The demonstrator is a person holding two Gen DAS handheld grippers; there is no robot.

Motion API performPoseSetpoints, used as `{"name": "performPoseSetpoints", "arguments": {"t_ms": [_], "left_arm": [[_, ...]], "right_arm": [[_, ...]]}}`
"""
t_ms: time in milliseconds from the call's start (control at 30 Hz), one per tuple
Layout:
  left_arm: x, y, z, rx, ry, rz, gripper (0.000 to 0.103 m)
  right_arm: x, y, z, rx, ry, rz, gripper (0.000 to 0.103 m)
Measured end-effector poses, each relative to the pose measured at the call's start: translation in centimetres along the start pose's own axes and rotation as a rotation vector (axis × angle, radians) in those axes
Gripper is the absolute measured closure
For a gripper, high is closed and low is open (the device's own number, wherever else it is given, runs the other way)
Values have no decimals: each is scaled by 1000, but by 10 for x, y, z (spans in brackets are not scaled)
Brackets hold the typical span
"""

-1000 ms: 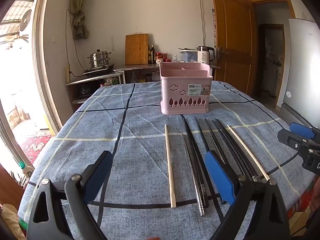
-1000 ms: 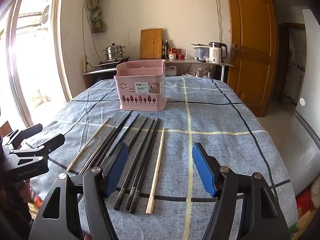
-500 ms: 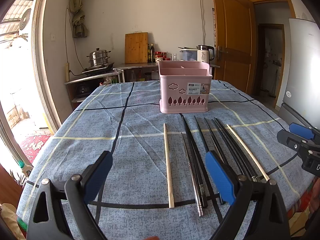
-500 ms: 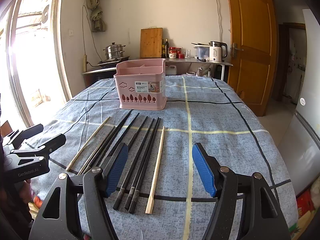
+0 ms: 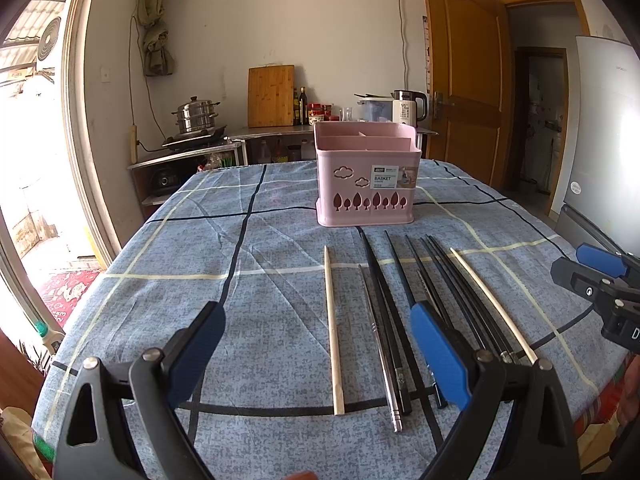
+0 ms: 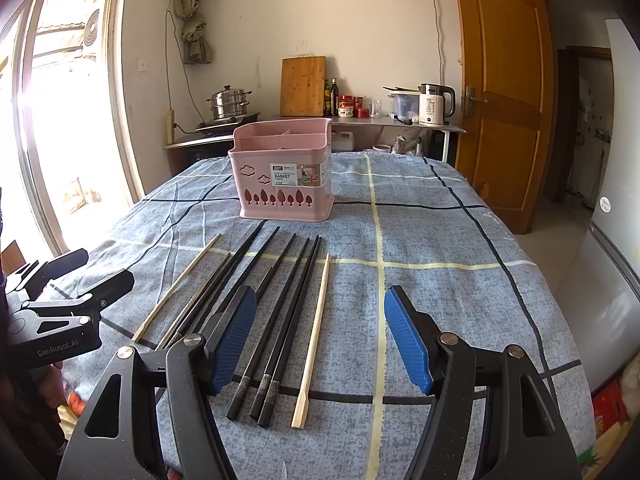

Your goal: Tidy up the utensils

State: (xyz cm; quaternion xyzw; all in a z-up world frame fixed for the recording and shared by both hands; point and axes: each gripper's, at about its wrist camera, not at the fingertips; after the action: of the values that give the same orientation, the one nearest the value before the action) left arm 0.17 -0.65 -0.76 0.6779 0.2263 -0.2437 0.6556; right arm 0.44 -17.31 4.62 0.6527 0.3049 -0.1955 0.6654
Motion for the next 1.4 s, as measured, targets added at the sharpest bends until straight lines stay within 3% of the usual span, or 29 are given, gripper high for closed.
{"name": "performPoseSetpoints", "arguments": {"t_ms": [1400], "left_arm": [[-3,-1,5,3,0,-4,8]], "right_arm": [[-1,-1,-1,1,0,-4,36]]}}
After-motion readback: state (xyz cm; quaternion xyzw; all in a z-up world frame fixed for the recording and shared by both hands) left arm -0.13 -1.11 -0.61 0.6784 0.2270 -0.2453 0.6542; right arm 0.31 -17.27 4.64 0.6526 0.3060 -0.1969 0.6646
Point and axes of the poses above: each gripper's, at about its wrist camera, not at the fingertips, and x roughly the way its jaws point, z to its right, y to its top, and after that the axes turned 8 degrees about -z, right-handed
